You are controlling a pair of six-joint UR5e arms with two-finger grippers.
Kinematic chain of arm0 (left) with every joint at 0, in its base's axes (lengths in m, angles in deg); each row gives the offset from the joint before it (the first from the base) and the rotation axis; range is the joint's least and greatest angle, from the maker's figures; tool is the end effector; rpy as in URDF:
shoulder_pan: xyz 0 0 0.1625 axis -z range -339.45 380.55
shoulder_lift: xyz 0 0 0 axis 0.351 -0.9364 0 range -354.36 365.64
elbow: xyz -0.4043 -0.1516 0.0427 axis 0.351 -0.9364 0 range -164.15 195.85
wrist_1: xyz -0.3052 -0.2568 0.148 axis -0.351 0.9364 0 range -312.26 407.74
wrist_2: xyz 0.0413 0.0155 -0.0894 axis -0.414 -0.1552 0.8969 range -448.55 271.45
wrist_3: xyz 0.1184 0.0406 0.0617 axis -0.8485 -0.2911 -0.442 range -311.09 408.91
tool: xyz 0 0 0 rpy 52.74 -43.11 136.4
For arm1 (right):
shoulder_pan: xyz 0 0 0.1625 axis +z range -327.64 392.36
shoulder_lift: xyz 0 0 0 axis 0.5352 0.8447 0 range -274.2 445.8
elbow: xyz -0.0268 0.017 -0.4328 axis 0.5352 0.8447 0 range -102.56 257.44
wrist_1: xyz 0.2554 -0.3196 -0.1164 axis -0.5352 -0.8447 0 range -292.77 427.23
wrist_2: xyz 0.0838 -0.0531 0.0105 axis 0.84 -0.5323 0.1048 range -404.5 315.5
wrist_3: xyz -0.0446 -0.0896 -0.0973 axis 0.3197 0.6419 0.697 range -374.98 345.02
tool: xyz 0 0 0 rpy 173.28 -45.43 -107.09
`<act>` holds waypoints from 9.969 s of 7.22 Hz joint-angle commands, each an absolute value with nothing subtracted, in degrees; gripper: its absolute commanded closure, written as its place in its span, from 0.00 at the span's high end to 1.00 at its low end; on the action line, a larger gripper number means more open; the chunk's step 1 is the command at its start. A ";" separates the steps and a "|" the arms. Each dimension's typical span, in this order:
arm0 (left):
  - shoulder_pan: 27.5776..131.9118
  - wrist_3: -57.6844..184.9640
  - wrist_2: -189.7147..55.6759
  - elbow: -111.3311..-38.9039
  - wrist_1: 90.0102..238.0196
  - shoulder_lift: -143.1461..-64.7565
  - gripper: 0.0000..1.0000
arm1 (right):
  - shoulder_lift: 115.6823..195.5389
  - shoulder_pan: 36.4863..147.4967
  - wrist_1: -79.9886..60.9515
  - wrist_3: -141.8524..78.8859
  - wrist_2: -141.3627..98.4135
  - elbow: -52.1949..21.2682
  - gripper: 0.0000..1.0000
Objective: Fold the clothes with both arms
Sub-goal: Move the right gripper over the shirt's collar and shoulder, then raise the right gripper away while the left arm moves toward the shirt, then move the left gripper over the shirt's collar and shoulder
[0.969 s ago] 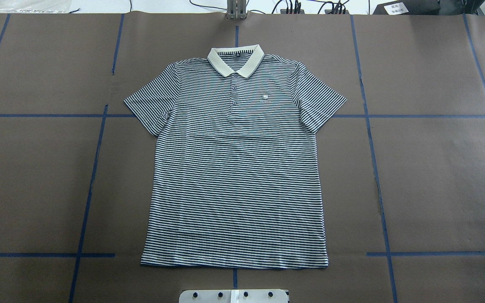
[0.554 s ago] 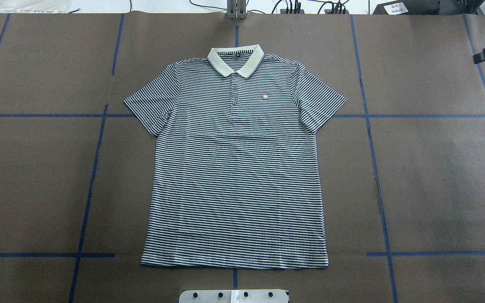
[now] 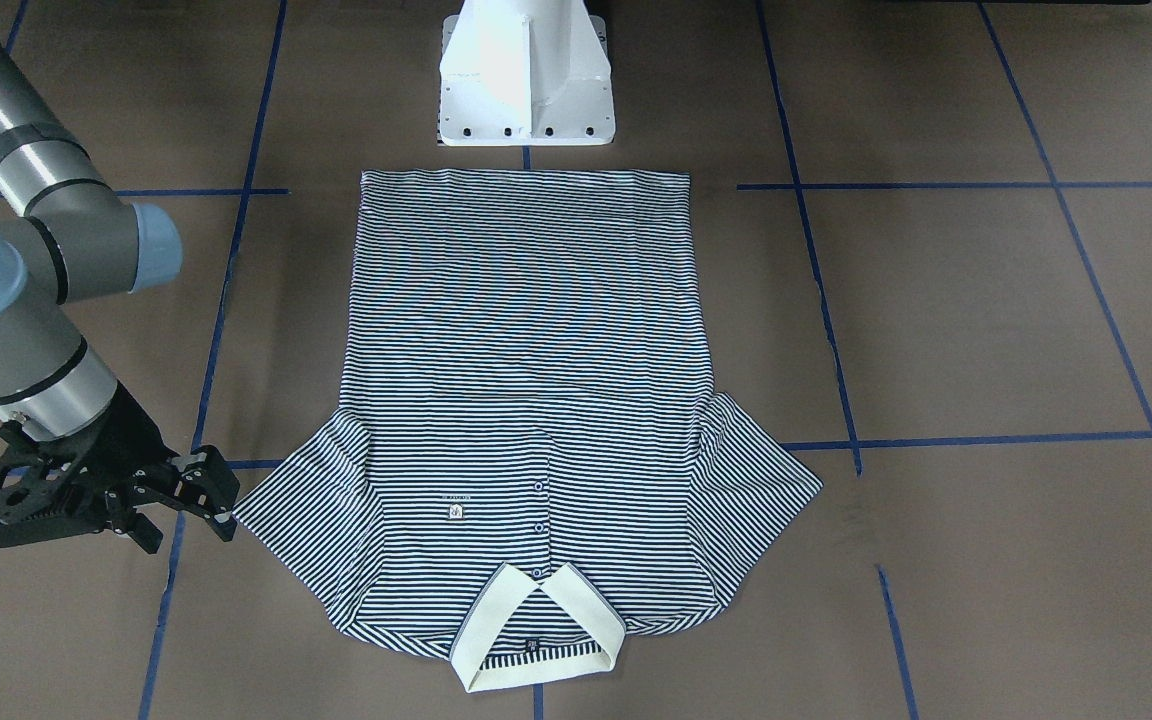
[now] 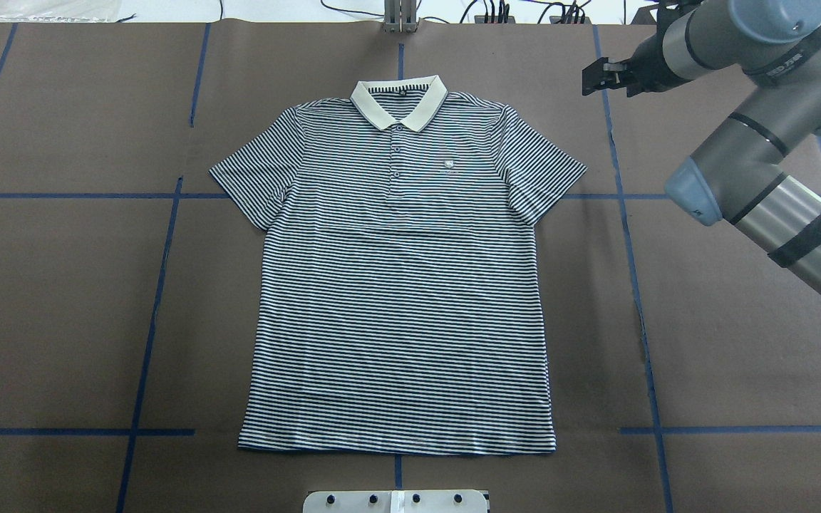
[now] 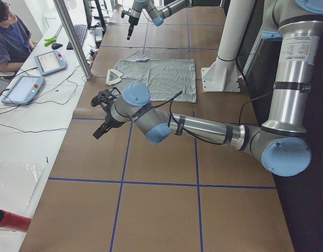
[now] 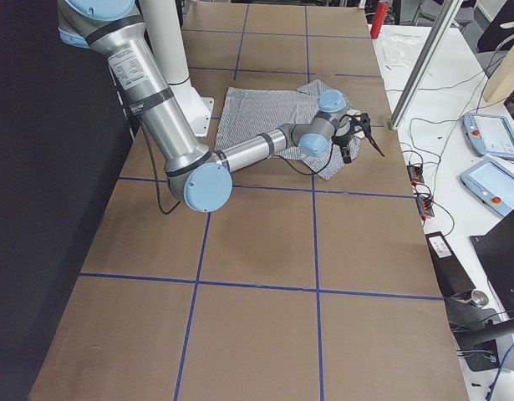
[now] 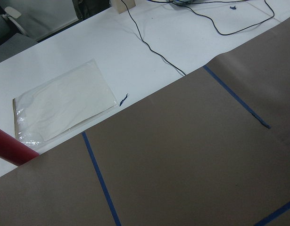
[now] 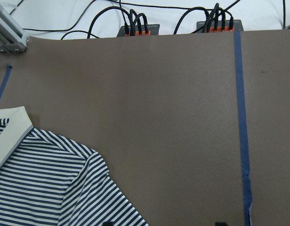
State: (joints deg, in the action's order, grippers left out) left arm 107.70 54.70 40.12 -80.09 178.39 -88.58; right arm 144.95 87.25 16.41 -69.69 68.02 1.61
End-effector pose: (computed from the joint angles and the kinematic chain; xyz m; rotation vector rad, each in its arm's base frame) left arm -0.0175 -0.5787 0.5156 0.8013 0.6910 0.2526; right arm -0.3788 -0.6776 0.4087 0.4259 -0.9341 0.1201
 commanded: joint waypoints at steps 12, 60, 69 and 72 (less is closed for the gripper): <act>107.21 54.71 39.94 -79.51 178.25 -88.84 1.00 | 148.38 78.68 19.15 -70.53 58.95 4.58 0.73; 62.83 118.34 2.85 -57.27 188.89 -110.46 0.00 | 145.74 96.52 -12.31 -49.08 78.46 -12.29 1.00; 60.19 123.24 3.12 -56.96 168.59 -128.09 0.00 | 145.74 96.52 -12.31 -49.17 78.29 -12.29 1.00; 60.01 124.23 2.94 -52.26 168.59 -131.29 0.00 | 145.74 96.26 -12.31 -49.26 78.20 -12.12 1.00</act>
State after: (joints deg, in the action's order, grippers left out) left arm 60.08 124.18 2.98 -53.10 168.63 -130.73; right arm 145.75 96.33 -12.31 -49.23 78.27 -12.17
